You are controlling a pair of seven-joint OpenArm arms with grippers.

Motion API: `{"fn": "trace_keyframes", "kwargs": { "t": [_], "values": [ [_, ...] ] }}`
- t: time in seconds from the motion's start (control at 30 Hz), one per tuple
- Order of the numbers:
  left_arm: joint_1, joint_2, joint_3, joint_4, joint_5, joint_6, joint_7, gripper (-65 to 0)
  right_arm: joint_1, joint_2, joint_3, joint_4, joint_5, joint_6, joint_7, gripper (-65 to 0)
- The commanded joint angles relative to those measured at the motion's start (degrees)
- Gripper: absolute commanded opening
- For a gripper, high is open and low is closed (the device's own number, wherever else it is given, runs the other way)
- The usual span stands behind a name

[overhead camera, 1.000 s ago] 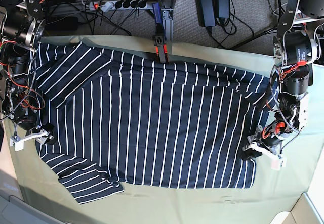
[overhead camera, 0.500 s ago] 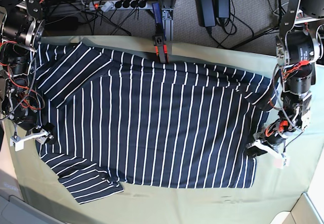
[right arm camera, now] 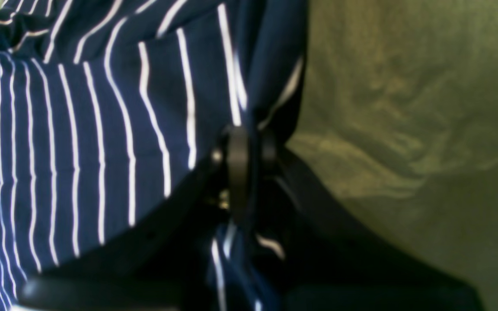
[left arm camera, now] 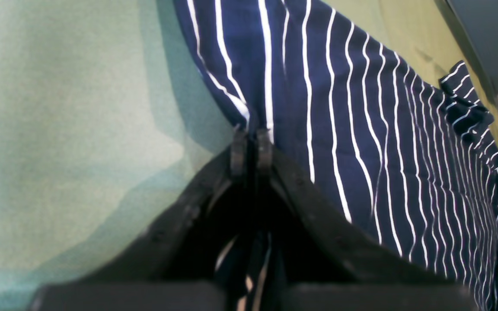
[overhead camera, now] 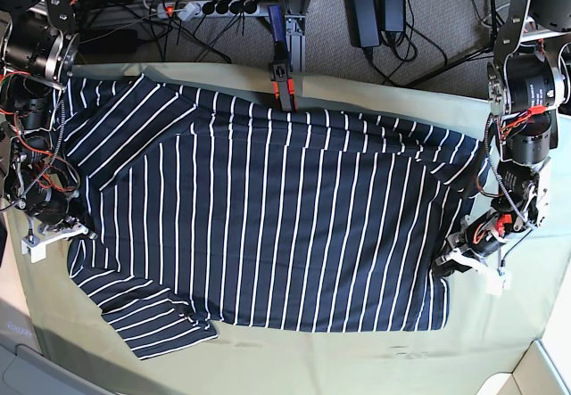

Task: Fold the T-shirt properly
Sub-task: 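Grasp the shirt side edge with the left gripper and pull it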

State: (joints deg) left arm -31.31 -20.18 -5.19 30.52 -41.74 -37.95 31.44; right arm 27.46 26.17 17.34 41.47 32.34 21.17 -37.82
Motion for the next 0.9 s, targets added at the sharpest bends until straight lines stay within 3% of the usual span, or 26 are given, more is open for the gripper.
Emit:
{"fn": "trace_keyframes", "kwargs": {
  "t": [0.0, 0.13, 0.27, 0.53, 0.87],
  "values": [
    [-1.9, -0.9, -0.1, 0.9, -0.9, -2.0, -1.2, -65.0, 1.3, 0.9, 0.1, 0.7, 0.2, 3.7, -0.1, -65.0],
    [-2.0, -1.5, -0.1, 1.0, -1.9, -2.0, -0.8, -65.0, 1.3, 1.0, 0.1, 0.7, 0.2, 3.7, -0.2, -65.0],
    [-1.9, -2.7, -0.1, 1.7, -7.7, -2.0, 5.3, -65.0, 1.2, 1.6, 0.1, 0.8, 0.4, 3.7, -1.8, -65.0],
    [0.8, -4.8, 0.4, 11.1, -16.8, -2.0, 17.9, -65.0, 1.2, 5.3, 0.1, 1.2, 10.2, 6.8, -9.2, -65.0],
    [11.0, -8.6, 0.5, 24.0, -18.9, -2.0, 18.7, -65.0, -0.3, 9.0, 0.1, 1.3, 16.7, 8.9, -14.8, -65.0]
  ]
}}
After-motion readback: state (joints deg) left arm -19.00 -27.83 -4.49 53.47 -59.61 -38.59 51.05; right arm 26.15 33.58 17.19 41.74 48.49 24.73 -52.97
